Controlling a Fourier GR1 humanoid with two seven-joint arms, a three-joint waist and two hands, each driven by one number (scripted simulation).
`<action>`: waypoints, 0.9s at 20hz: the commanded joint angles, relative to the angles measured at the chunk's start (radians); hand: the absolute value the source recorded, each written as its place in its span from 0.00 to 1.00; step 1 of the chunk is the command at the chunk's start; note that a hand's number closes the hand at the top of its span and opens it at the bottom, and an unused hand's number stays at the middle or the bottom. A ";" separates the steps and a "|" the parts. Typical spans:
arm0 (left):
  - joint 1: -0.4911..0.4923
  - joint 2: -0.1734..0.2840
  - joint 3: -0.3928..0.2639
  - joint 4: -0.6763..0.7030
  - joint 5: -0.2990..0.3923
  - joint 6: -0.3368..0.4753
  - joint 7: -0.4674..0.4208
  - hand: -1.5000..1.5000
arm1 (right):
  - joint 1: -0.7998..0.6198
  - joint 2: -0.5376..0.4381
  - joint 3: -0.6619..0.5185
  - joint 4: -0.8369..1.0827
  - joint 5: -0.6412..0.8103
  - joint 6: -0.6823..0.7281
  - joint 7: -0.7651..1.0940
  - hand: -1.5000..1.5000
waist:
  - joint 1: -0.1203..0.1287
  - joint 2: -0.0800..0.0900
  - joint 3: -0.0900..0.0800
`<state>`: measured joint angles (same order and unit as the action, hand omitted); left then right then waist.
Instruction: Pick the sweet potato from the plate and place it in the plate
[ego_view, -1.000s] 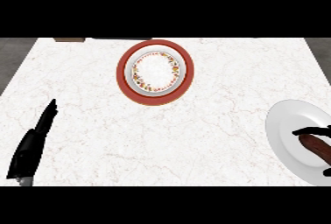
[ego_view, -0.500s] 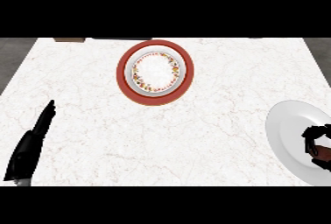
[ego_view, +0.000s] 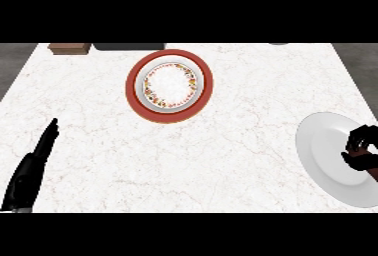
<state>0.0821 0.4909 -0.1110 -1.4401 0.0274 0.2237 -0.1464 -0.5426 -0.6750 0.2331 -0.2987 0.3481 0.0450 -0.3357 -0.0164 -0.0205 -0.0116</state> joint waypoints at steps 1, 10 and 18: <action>-0.001 0.015 0.012 0.005 0.001 -0.004 0.009 0.50 | -0.058 0.021 -0.058 0.004 -0.016 -0.256 0.255 1.00 | -0.022 -0.014 -0.004; 0.007 0.009 0.015 0.021 0.006 -0.007 0.026 0.50 | -0.239 0.202 0.049 -0.193 0.144 -0.673 0.572 1.00 | -0.035 -0.028 -0.005; 0.046 0.022 0.039 -0.006 0.021 -0.017 0.009 0.50 | -0.338 0.418 0.205 -0.469 0.291 -0.716 0.812 1.00 | -0.040 -0.026 0.004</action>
<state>0.1091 0.5101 -0.0833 -1.4447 0.0379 0.2154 -0.1254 -0.8476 -0.3427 0.3732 -0.6481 0.5788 -0.6569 0.3563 -0.0475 -0.0496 -0.0103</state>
